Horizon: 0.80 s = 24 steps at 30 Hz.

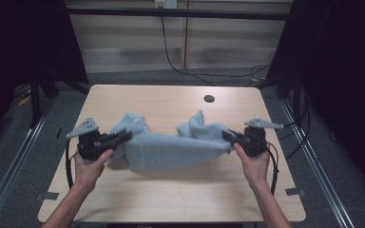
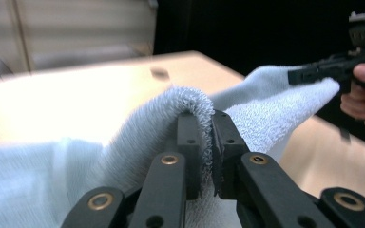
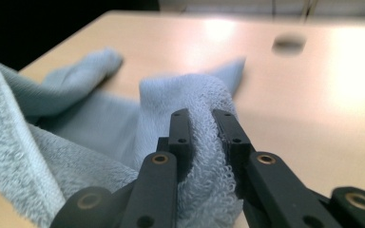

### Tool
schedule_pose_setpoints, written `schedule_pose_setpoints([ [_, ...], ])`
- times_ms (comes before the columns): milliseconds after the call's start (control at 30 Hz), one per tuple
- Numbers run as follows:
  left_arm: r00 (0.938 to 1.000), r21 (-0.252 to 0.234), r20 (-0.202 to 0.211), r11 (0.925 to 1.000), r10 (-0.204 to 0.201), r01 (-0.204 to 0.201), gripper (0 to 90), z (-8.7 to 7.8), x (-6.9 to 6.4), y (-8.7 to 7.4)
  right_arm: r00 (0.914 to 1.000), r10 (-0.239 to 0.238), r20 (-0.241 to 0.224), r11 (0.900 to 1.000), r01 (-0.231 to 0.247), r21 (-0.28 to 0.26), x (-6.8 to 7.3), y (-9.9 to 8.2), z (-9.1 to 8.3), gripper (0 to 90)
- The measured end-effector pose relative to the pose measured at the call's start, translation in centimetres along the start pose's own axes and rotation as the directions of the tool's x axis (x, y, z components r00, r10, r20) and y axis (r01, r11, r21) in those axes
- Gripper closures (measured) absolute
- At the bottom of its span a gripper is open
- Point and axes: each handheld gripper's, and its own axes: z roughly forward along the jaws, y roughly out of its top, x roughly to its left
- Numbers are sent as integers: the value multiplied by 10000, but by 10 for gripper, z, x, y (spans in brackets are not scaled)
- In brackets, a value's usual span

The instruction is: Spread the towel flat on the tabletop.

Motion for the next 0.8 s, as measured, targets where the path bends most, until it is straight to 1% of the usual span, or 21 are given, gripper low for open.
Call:
schedule_pose_setpoints([
  [33,9998,128,187,9999,-115,113,840,-1,-2,-9,9998,172,-133,9997,-170,178,-1,-12,-2,788],
  [67,9998,128,187,9999,-115,113,839,-1,-2,-9,9998,172,-133,9997,-170,178,-1,-12,-2,788],
  [100,9995,257,288,9995,-162,154,839,-3,-5,-18,9993,263,-261,9993,-256,271,-2,-24,-4,784],
  [133,9990,517,433,9986,-93,71,834,-4,-9,-28,9992,300,-253,9976,-284,639,-1,-46,-10,771],
  [167,9981,681,591,9976,-175,134,829,-5,-12,-35,9997,189,-152,9967,-176,787,-1,-54,-13,769],
  [200,9957,1075,869,9940,-316,222,824,-5,-17,-47,9999,88,-70,9956,-81,934,0,-59,-14,768],
  [267,9947,1523,1023,9883,-38,-119,814,-8,-25,-58,10000,-56,-19,9921,58,1255,2,-70,-18,755],
  [300,9934,1691,1146,9855,-33,-163,804,-10,-27,-63,10000,-87,-33,9916,90,1287,4,-73,-22,751],
  [367,9927,1706,1201,9853,-81,-126,792,-12,-29,-66,9999,-115,9,9911,113,1324,5,-76,-26,747],
  [400,9926,1639,1190,9865,-231,33,762,-17,-29,-67,9999,-167,32,9885,161,1502,8,-82,-33,717],
  [433,9926,1639,1190,9865,-231,33,725,-17,-29,-67,9999,-167,32,9885,161,1502,8,-82,-33,717],
  [467,9919,1563,1254,9877,-216,18,725,-19,-28,-65,9999,-140,22,9873,134,1584,8,-83,-35,688],
  [500,9928,1397,1189,9902,-144,-24,688,-21,-27,-63,9999,-140,57,9878,129,1555,9,-84,-38,648],
  [533,9937,1204,1104,9927,-196,62,626,-22,-24,-56,9999,-100,62,9895,90,1445,9,-82,-43,608],
  [567,9937,1204,1104,9927,-196,62,599,-22,-24,-56,9999,-100,62,9895,90,1445,9,-82,-43,608],
  [600,9940,842,1076,9964,-222,131,586,-21,-19,-47,9999,-119,14,9938,117,1106,6,-74,-47,563],
  [633,9944,827,1051,9966,-136,49,579,-19,-16,-42,9999,-146,-33,9951,149,980,4,-70,-47,551],
  [667,9944,898,1053,9960,-84,-11,564,-14,-13,-37,9998,-177,-89,9966,184,799,2,-65,-47,542],
  [733,9972,1009,750,9948,35,-111,562,0,-3,-31,9995,-251,-200,9981,262,565,-2,-55,-42,533],
  [767,9972,1009,750,9948,35,-111,566,0,-3,-31,9995,-251,-200,9981,262,565,-2,-55,-42,533],
  [800,9975,1266,699,9919,-98,9,566,13,4,-29,9989,-327,-346,9978,346,569,-5,-50,-37,528],
])
